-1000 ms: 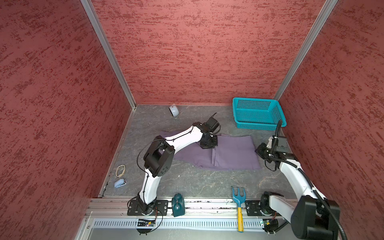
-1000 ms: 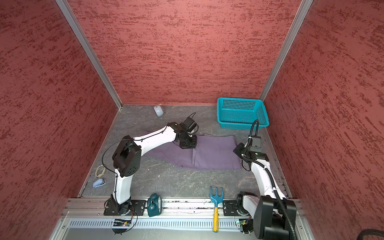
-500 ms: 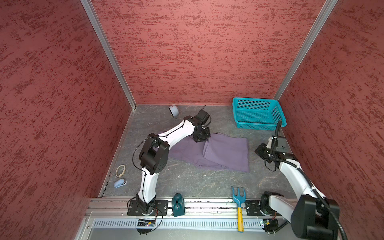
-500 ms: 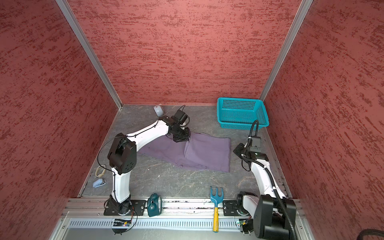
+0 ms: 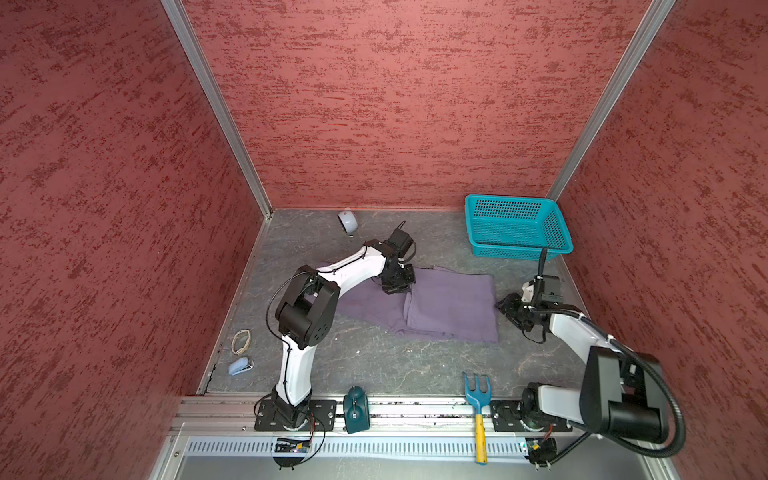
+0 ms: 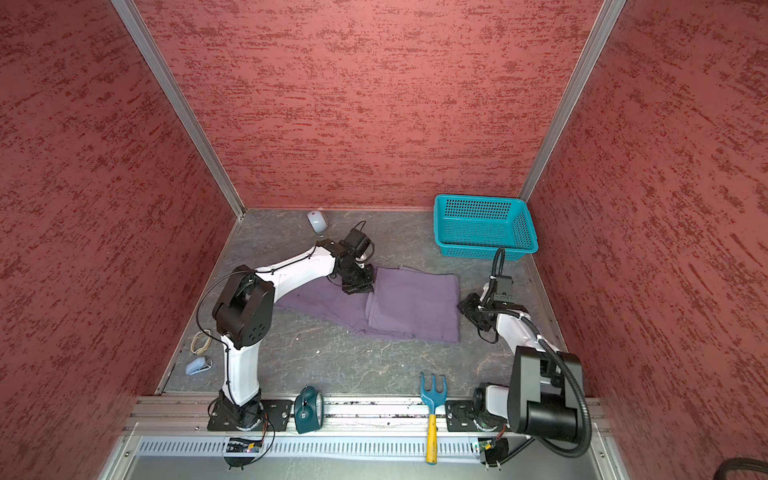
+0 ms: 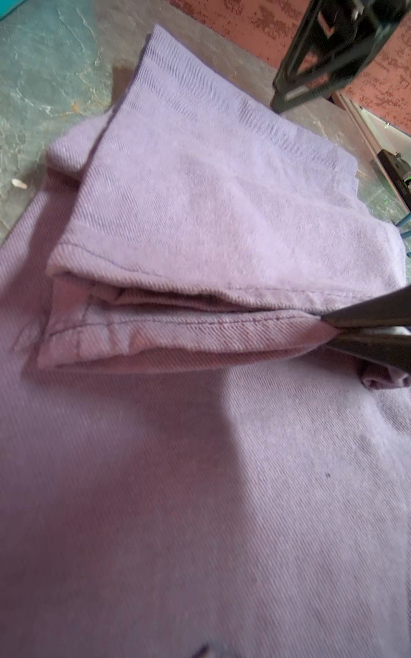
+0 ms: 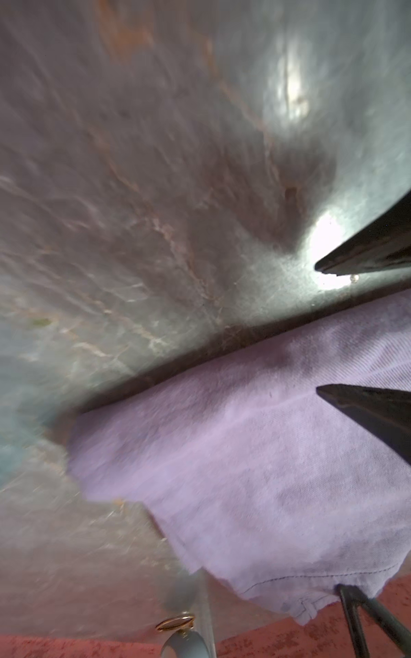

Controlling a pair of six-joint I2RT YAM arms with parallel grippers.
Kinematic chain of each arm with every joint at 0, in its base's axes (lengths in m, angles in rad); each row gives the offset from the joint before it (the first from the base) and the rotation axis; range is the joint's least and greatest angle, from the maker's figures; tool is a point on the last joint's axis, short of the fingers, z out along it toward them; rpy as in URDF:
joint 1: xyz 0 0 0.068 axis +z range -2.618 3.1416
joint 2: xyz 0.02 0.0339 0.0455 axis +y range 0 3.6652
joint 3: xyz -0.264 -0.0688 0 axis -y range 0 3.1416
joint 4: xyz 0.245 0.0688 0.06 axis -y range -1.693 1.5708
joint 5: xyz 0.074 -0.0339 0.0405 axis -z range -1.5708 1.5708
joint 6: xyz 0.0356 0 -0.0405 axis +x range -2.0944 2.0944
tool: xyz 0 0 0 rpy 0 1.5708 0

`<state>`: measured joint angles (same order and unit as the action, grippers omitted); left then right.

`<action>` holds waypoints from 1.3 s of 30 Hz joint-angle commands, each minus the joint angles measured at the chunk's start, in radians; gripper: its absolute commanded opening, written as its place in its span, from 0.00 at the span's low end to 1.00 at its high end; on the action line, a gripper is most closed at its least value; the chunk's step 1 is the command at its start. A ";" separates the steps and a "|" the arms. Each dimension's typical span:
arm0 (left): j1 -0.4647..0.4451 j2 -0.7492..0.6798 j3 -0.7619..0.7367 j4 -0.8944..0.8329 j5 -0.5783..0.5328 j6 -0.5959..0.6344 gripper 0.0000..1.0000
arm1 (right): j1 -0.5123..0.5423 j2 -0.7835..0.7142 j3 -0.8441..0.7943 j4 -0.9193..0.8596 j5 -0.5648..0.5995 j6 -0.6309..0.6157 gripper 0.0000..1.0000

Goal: Fold and stack the trousers

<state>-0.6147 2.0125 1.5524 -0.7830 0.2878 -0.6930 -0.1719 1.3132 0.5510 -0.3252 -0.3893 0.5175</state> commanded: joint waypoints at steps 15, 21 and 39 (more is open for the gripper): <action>0.003 0.039 -0.002 0.020 0.006 -0.014 0.36 | 0.000 0.123 -0.034 0.157 -0.085 0.019 0.00; 0.023 -0.002 -0.041 0.045 0.014 -0.020 0.52 | -0.012 0.020 0.070 -0.030 0.139 0.008 0.00; 0.238 -0.256 -0.262 0.095 0.000 0.019 0.49 | -0.152 -0.147 0.414 -0.336 0.370 -0.059 0.00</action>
<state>-0.4290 1.8149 1.3201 -0.6960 0.3122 -0.6991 -0.3096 1.1912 0.9062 -0.6228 -0.0719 0.4774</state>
